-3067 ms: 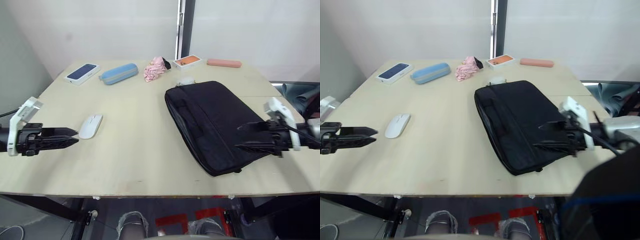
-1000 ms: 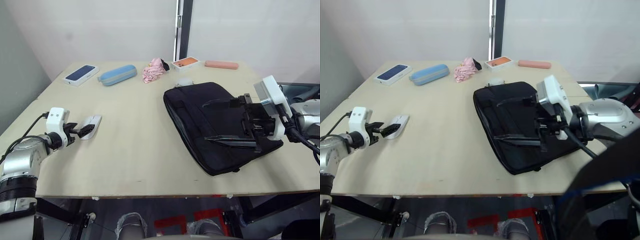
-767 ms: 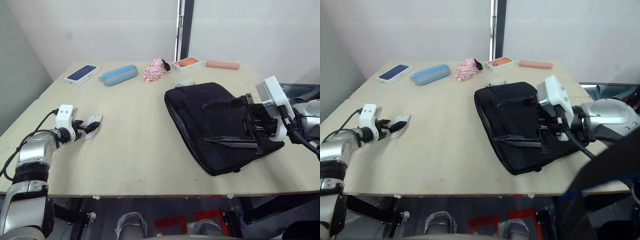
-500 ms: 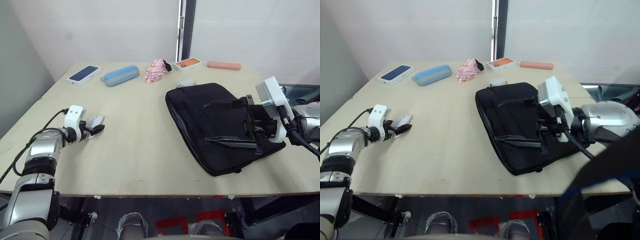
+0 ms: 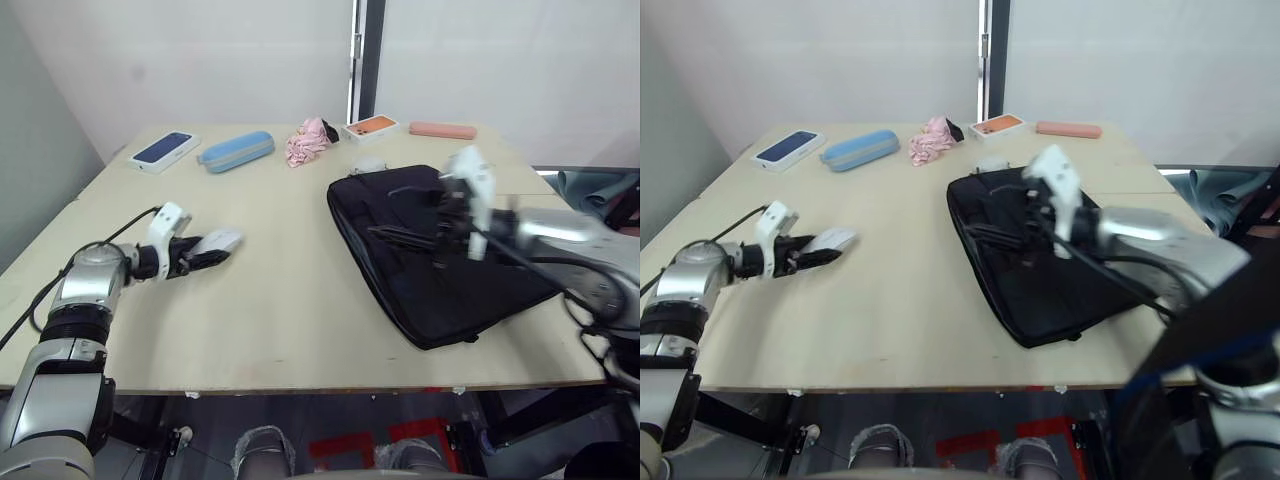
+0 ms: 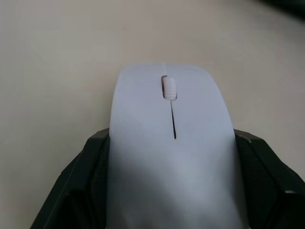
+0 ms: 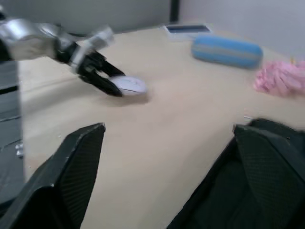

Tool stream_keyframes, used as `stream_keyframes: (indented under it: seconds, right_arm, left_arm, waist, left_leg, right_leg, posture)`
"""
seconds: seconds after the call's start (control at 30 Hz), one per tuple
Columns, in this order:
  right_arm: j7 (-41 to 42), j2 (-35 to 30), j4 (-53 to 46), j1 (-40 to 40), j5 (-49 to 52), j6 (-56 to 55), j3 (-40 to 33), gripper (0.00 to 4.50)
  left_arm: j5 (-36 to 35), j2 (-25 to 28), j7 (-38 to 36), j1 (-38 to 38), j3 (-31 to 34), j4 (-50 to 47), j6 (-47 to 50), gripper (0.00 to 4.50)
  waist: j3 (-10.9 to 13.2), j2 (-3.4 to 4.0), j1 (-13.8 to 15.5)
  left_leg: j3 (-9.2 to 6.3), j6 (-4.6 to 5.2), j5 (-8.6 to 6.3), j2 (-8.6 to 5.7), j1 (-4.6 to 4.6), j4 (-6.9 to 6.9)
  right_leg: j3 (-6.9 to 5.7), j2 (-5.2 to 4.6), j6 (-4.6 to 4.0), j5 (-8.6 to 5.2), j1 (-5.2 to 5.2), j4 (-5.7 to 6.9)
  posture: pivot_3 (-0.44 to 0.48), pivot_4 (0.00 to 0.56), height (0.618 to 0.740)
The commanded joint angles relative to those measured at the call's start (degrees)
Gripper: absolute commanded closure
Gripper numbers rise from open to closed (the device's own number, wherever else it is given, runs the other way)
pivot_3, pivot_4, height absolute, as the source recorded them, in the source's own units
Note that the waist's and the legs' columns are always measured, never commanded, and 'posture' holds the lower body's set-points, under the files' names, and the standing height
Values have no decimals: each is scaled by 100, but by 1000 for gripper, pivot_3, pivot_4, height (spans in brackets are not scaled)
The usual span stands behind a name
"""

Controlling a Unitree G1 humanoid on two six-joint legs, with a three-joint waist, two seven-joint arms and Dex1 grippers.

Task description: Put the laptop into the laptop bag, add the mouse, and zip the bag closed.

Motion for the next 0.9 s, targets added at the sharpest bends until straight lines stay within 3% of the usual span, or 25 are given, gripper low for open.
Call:
stream_keyframes:
  seconds: [0.03, 0.37, 0.7, 0.73, 0.9]
  right_arm:
    - [-1237, 618, 166, -331, -825, 460, 418, 0]
    - [-2174, 1871, 379, -302, -2198, 832, 1400, 0]
    - [-1884, 1665, 1181, -162, -3610, 119, 2368, 0]
    - [-1847, 1659, 1251, -159, -3705, 49, 2366, 540]
    - [-1641, 1804, 1478, -123, -3954, -175, 2283, 2159]
  left_arm:
    - [33, 281, -1060, -43, -512, -793, -237, 1635]
    - [-225, 185, -1803, -235, -780, -1707, -110, 1635]
    - [-320, 455, -2033, -284, -761, -2069, 1, 1635]
    - [-345, 460, -2013, -284, -743, -2097, 23, 1635]
    - [-399, 497, -1918, -168, -689, -2259, 81, 1635]
  waist:
    - [0, 1, 1]
    - [3, 5, -4]
    - [4, 7, -24]
    - [4, 7, -25]
    - [4, 7, -35]
  left_leg:
    - [3, -5, 2, 0, -3, -13]
    - [-5, -56, 15, 6, -28, -62]
    - [-7, -75, 23, 6, -12, -62]
    - [-7, -75, 23, 6, -13, -62]
    - [-7, -75, 23, 7, -13, -61]
  right_leg:
    - [1, 1, 1, -1, -9, -3]
    - [-5, 14, -9, -34, -44, -14]
    - [-1, 14, -3, -34, -33, -6]
    - [-2, 14, -3, -35, -32, -7]
    - [-1, 16, -3, -35, -32, -8]
  posture:
    - [0, 150, 740]
    - [0, 150, 740]
    - [0, 150, 740]
    - [0, 150, 740]
    - [0, 150, 740]
